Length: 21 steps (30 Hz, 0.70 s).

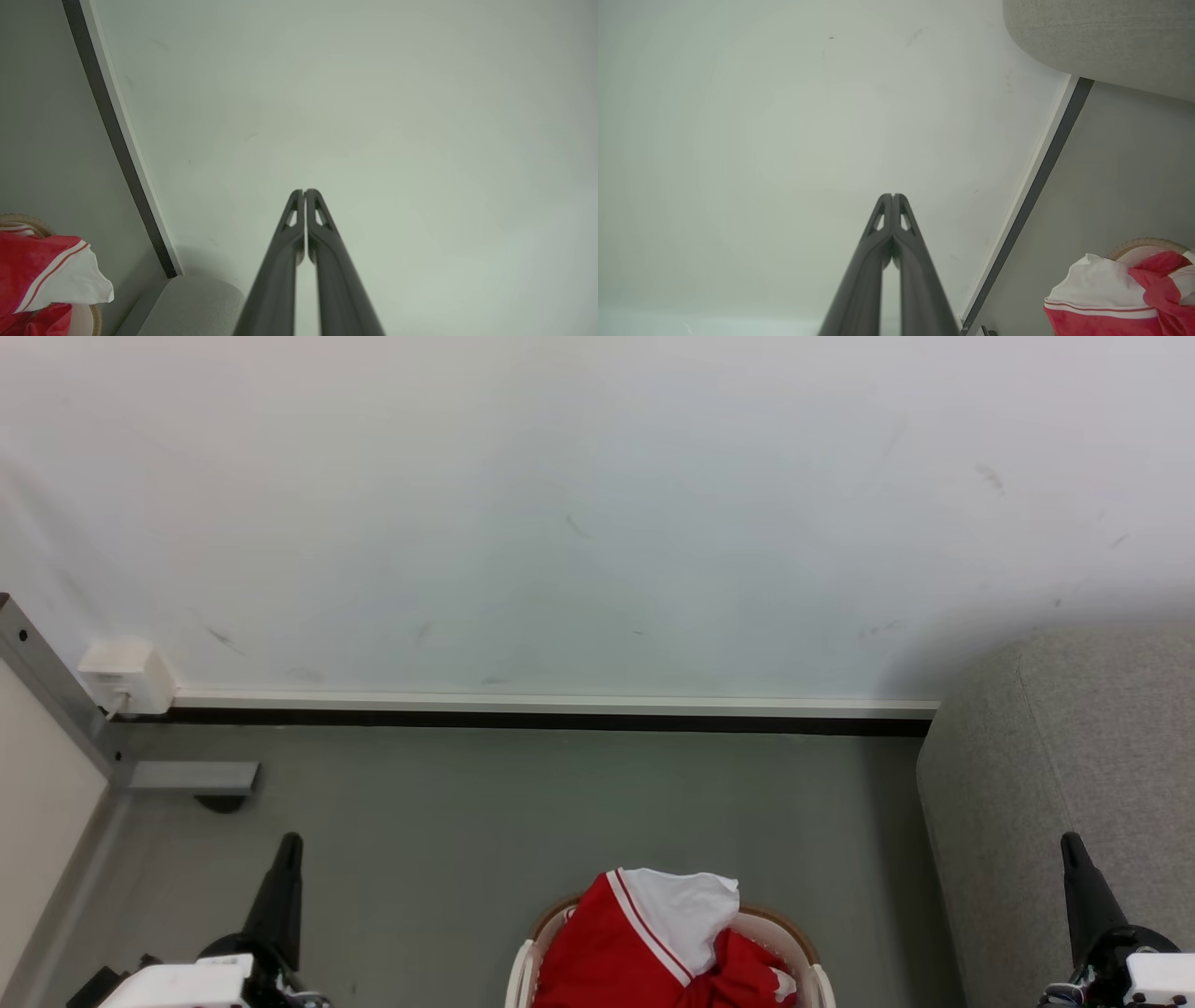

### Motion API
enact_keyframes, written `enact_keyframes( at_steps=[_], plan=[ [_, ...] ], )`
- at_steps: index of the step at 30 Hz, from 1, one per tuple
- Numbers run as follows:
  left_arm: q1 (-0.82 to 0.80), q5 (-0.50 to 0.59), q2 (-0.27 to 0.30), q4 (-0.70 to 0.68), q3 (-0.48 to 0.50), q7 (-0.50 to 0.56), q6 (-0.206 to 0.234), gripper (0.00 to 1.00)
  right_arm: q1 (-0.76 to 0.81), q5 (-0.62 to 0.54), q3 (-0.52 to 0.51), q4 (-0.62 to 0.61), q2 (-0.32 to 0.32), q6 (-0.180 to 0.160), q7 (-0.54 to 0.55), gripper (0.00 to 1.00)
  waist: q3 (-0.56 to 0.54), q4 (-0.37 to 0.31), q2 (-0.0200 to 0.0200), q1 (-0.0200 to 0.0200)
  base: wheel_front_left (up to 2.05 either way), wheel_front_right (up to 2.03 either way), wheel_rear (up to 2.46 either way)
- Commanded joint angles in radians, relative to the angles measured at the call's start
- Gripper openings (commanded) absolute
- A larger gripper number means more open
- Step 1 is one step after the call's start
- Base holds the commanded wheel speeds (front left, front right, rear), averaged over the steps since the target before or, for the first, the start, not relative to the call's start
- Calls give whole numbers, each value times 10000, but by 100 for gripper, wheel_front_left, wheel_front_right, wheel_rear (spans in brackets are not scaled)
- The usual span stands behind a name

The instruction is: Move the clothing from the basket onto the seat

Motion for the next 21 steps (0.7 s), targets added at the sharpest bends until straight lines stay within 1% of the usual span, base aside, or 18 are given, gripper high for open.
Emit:
enact_keyframes(
  at_steps=[1, 14, 15, 18, 21],
  plan=[
    [-72, -144, 20, -29, 17, 31, -48, 0, -120, 24, -22, -39, -15, -27, 16, 0, 0, 0, 0, 0, 0, 0, 0],
    [-72, -144, 20, -29, 17, 31, -48, 0, -120, 24, -22, -39, -15, -27, 15, 0, 0, 0, 0, 0, 0, 0, 0],
    [0, 0, 0, -1, 0, -2, 0, 100, -1, 0, 2, -2, 0, 0, 0, 100, 0, 0, 0, 0, 0, 0, 0],
    [152, 6, -51, 195, -17, -28, 21, 100, 144, -2, 45, 191, 51, 0, -21, 100, 2, 0, 0, 0, 0, 0, 0],
    [128, 8, -48, 135, -87, -187, 18, 100, 121, -38, 187, 60, 47, -1, -132, 100, 6, 0, 0, 0, 0, 0, 0]
  ],
)
